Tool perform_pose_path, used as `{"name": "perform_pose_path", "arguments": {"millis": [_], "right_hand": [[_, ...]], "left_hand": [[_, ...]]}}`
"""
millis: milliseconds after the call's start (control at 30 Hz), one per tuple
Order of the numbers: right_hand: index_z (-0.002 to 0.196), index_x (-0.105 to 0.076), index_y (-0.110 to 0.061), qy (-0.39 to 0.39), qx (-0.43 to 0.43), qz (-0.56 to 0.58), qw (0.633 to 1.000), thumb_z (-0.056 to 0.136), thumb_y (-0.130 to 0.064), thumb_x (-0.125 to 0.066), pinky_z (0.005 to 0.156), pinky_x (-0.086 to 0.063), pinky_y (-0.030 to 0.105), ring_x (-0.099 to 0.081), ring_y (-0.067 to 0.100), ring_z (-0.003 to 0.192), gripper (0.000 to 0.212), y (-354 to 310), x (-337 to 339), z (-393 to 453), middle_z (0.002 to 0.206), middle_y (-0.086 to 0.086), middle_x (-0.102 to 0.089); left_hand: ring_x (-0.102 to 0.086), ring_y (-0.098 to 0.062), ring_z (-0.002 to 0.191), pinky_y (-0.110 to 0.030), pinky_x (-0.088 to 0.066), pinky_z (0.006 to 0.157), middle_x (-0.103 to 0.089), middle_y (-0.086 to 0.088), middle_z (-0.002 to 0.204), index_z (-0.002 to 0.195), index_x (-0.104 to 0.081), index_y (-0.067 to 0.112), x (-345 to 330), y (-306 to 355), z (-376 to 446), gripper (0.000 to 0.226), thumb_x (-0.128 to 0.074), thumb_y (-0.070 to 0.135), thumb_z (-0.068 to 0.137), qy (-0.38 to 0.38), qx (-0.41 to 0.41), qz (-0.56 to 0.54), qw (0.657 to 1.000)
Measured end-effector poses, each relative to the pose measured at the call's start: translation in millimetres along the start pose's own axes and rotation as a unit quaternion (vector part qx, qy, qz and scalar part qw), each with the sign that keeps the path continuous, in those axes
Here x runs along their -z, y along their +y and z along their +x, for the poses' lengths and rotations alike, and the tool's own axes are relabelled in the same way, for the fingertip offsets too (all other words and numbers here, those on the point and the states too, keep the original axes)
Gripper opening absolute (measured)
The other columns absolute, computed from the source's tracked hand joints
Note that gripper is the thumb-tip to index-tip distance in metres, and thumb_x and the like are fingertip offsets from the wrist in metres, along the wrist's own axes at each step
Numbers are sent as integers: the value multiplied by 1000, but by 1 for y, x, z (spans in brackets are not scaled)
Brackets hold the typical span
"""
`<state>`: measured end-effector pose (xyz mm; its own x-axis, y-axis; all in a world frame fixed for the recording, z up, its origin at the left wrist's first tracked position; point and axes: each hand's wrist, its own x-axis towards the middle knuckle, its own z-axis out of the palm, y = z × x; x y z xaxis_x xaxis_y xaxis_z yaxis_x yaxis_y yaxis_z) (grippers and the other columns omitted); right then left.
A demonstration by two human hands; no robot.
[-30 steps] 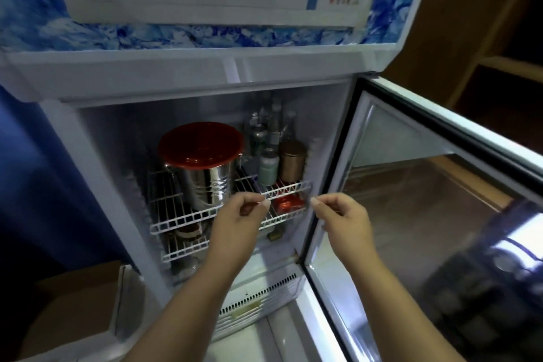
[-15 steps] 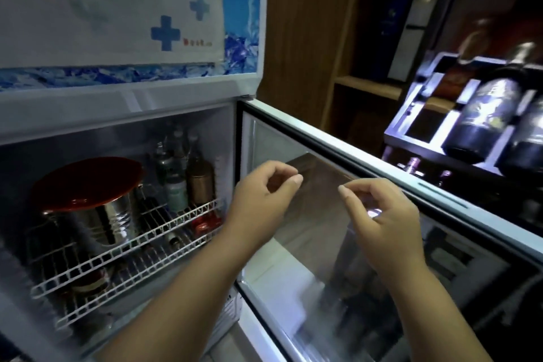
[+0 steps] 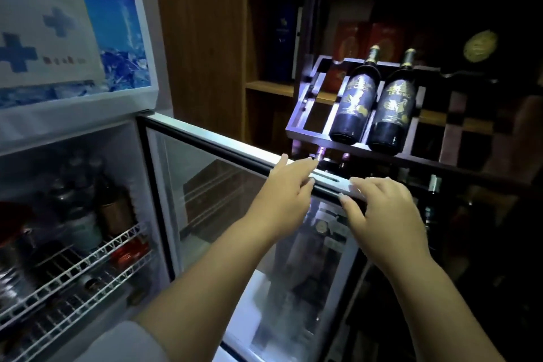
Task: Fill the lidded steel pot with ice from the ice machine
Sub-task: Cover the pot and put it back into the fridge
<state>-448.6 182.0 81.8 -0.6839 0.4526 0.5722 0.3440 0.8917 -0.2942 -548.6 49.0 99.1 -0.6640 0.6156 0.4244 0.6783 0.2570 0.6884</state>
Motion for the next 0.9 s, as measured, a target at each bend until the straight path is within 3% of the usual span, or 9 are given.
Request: {"name": "perform_pose_path", "arguments": {"millis": [100,233,467,733,800,900], "right_hand": [[136,-49,-21,-70,-20,-32,997,94,-41,-49,98,-37,37,-42,25,120,47,6,8,-5,125,2,-54],[136,-48,-21,-90,-21,11,996,96,-40,-45,89,-38,30,-42,19,119,44,2,22,-11,126,-4,-54],[118,-64,-16,-39,-13,127,991,94,-31,-54,86,-45,30,-54,16,107,30,-24,34,-51,115,-4,-63],[94,-72,-21,-17,24,291,956,96,-22,-52,74,-50,33,-59,4,85,20,-77,51,-118,87,-11,-67],[96,-73,-18,-23,42,333,942,96,-22,-50,76,-52,34,-61,6,87,23,-93,52,-134,90,-7,-69],[110,-71,-20,-36,49,389,919,92,-28,-50,89,-49,19,-60,-2,101,29,-114,52,-155,105,-11,-69]], "left_hand": [[-7,-26,145,-43,-20,114,-40,6,142,123,-49,20,-12,-1,-2,28,-34,15,99,-61,18,45,997],[5,-16,145,-32,-17,112,-28,9,151,138,-40,23,-11,4,-12,37,-32,19,101,-70,35,50,996],[0,-15,145,-26,-16,110,-32,9,149,135,-42,20,13,15,-57,35,-34,18,102,-44,37,30,998],[-9,-9,144,-30,-13,113,-24,12,153,142,-38,26,60,19,-146,43,-39,32,99,-13,72,27,997],[-16,-8,143,-30,-15,113,-29,12,152,140,-41,26,74,20,-170,43,-41,34,98,8,78,24,997],[-29,-5,136,-33,-25,113,-35,15,148,136,-46,29,92,27,-204,41,-44,38,96,28,85,17,996]]}}
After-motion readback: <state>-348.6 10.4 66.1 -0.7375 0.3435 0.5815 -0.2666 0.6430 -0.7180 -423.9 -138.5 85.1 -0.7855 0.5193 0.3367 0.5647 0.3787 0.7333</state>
